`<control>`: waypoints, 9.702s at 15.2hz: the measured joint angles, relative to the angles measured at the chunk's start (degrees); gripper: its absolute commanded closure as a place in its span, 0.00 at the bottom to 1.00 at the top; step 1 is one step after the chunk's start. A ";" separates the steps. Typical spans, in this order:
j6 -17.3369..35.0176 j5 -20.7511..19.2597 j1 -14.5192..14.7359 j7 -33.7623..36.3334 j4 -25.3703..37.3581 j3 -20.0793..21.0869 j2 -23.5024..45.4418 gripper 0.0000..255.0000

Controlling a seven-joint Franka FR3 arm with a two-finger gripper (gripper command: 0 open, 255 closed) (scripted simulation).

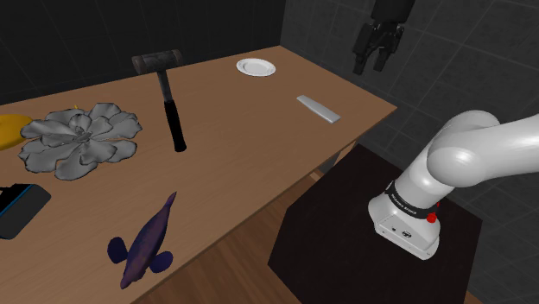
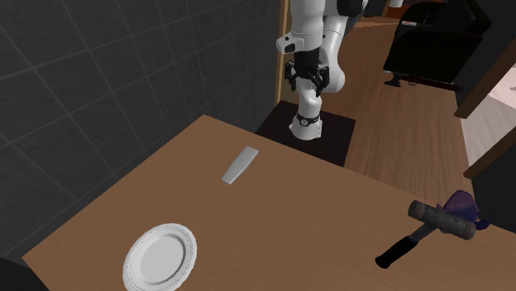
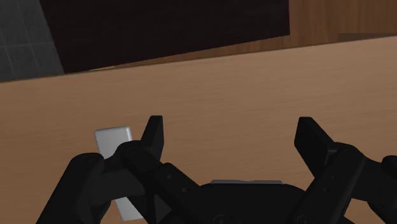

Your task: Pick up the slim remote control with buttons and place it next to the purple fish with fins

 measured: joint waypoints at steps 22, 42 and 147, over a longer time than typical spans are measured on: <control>40.17 -8.69 -3.74 -16.27 -5.49 -9.80 30.50 0.00; 57.81 -5.41 -4.74 -24.44 0.29 -12.59 52.05 0.00; 39.97 -4.07 16.86 36.86 9.82 27.82 43.58 1.00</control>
